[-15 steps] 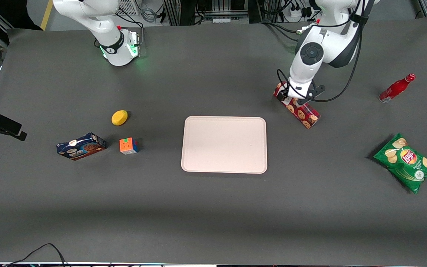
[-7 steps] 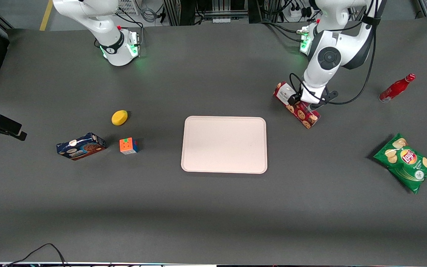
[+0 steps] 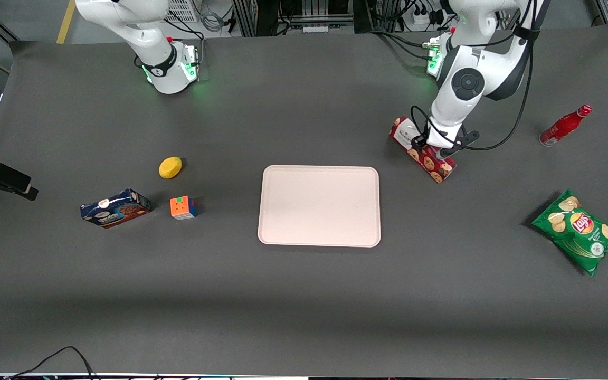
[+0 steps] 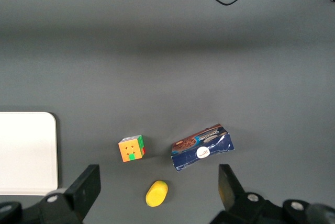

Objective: Place red cookie box on tray
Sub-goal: 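Lower the left gripper and close it on the shortbread box's end, then lift the box and carry it over the white tray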

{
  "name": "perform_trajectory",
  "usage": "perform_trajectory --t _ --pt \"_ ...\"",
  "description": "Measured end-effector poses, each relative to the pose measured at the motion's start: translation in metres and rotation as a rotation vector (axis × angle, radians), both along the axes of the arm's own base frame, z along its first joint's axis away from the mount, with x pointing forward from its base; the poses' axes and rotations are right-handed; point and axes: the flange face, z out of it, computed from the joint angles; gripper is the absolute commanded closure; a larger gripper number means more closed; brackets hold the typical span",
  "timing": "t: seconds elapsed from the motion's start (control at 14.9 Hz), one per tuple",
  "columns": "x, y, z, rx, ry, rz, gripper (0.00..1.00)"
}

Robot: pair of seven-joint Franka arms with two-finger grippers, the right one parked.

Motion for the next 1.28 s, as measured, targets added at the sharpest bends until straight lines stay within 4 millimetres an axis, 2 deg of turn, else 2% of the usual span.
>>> perform_trajectory --t 0.2,0.27,0.74,0.87,1.08,1.28 --pt "0.0 -0.001 -0.007 -0.014 -0.002 0.001 0.96" --pt "0.0 -0.002 -0.009 -0.017 -0.001 0.001 0.99" --pt "0.008 -0.006 -0.003 -0.032 -0.016 -0.067 1.0" --pt "0.022 -0.015 0.012 -0.046 -0.019 -0.147 1.0" --pt "0.059 -0.037 0.054 -0.083 -0.061 -0.3 1.0" --pt "0.087 -0.071 0.091 -0.121 -0.133 -0.497 1.0"
